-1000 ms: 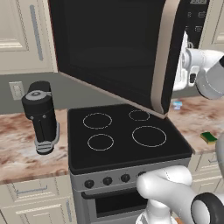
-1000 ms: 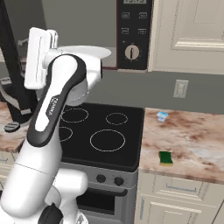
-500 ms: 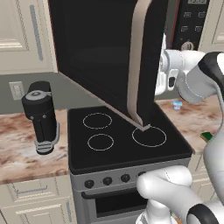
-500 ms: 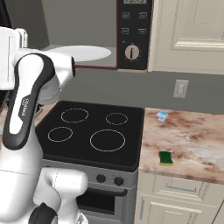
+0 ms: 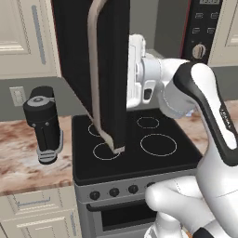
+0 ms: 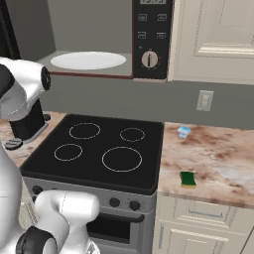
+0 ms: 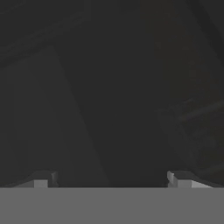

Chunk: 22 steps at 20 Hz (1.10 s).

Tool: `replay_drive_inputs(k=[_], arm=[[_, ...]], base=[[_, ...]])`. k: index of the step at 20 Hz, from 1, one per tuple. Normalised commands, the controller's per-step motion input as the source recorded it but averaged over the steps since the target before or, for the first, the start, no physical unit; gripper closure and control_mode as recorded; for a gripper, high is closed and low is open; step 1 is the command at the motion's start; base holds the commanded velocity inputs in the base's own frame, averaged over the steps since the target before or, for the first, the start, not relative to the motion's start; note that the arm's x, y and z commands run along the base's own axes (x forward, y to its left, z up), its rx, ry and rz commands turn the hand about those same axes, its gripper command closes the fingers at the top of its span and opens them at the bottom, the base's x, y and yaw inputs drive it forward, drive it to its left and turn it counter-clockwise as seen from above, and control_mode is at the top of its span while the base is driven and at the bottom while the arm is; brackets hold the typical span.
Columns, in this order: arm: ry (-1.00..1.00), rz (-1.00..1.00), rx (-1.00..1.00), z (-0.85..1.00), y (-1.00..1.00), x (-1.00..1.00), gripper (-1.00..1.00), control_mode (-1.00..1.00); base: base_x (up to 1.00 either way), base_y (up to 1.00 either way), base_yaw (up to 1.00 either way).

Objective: Place the sponge inside the microwave to prepare for sanitizing.

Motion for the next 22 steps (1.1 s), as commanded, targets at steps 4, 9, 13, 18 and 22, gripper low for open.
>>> replay_drive_inputs(k=[4, 9, 13, 18, 22], arm=[[-0.02, -0.12, 0.0, 0.0, 0.7, 0.06, -1.0, -1.0], [-0.01, -0.16, -0.03, 0.0, 0.66, 0.13, -1.0, -1.0], [0.02, -0.09, -0.03, 0.0, 0.22, 0.12, -1.0, -1.0], [0.09, -0.03, -0.07, 0.0, -0.23, 0.05, -1.0, -1.0], [0.1, -0.03, -0.09, 0.05, -0.45, 0.0, -1.0, -1.0]], base=[[0.0, 0.0, 0.0], [0.0, 0.0, 0.0], [0.0, 0.0, 0.0], [0.0, 0.0, 0.0], [0.0, 0.0, 0.0]])
